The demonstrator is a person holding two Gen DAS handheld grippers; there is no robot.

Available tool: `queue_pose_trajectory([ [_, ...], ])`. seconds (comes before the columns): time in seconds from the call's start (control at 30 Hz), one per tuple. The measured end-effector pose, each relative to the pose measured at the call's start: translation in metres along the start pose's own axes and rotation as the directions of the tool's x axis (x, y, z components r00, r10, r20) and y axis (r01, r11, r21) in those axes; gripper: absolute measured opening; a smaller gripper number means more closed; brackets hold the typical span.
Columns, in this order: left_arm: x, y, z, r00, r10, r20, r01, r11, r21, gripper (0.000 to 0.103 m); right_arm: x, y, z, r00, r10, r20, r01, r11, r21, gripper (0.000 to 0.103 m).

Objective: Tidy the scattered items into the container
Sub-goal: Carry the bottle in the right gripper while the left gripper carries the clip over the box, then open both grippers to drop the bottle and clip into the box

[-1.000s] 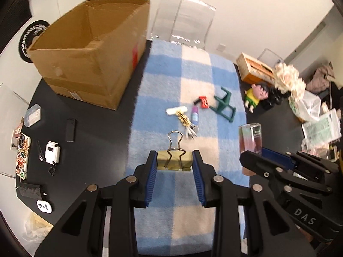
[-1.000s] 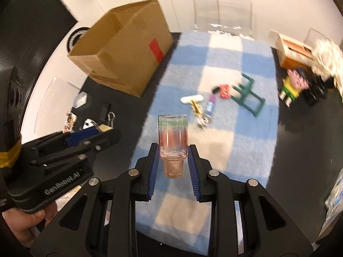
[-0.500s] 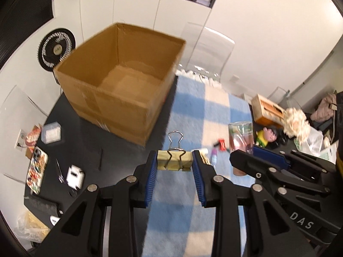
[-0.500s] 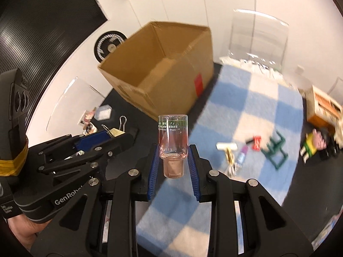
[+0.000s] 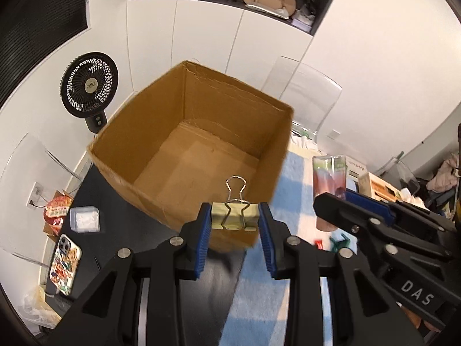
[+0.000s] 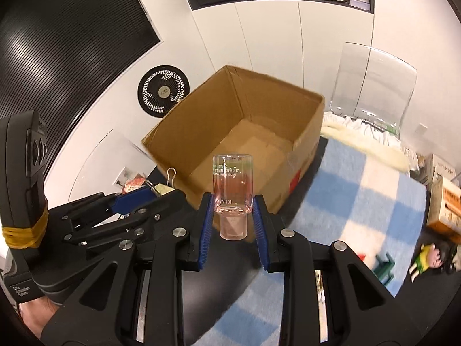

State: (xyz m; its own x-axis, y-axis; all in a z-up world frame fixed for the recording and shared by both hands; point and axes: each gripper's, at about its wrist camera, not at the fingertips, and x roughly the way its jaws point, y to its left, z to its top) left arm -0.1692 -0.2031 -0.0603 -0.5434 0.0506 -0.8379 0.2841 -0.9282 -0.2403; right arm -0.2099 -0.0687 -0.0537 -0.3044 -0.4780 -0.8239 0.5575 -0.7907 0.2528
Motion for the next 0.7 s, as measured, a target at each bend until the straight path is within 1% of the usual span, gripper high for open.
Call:
queue_pose_trajectory([
  [0.13,0.013,0.011,0.02,1.0,0.02,0.0,-0.02,1.0,-0.001,0.032,0.026,0.003,0.027,1.0,-0.006,-0.024,0.006,1.0,-0.016,0.028],
  [0.33,0.034,0.034,0.045,0.999,0.045,-0.007,-0.045,0.999,-0.025,0.032,0.059,0.007,0.051,0.998,0.007,-0.07,-0.008,1.0,-0.022,0.028],
  [0.43,0.049,0.045,0.056,0.997,0.066,-0.026,-0.067,0.997,-0.031,0.032,0.082,0.006,0.059,0.994,0.018,-0.112,-0.019,1.0,-0.009,0.028],
  [0.47,0.054,0.047,0.058,0.996,0.076,-0.037,-0.077,0.997,-0.027,0.032,0.09,0.006,0.06,0.992,0.018,-0.128,-0.019,1.0,-0.006,0.028],
  [0.53,0.066,0.053,0.06,0.995,0.072,-0.065,-0.074,0.997,-0.026,0.032,0.106,0.004,0.063,0.987,0.017,-0.159,-0.018,1.0,-0.006,0.028],
  [0.7,0.085,0.063,0.058,0.99,0.085,-0.108,-0.087,0.996,-0.014,0.032,0.127,0.002,0.066,0.98,0.014,-0.197,-0.015,1.0,-0.001,0.028],
])
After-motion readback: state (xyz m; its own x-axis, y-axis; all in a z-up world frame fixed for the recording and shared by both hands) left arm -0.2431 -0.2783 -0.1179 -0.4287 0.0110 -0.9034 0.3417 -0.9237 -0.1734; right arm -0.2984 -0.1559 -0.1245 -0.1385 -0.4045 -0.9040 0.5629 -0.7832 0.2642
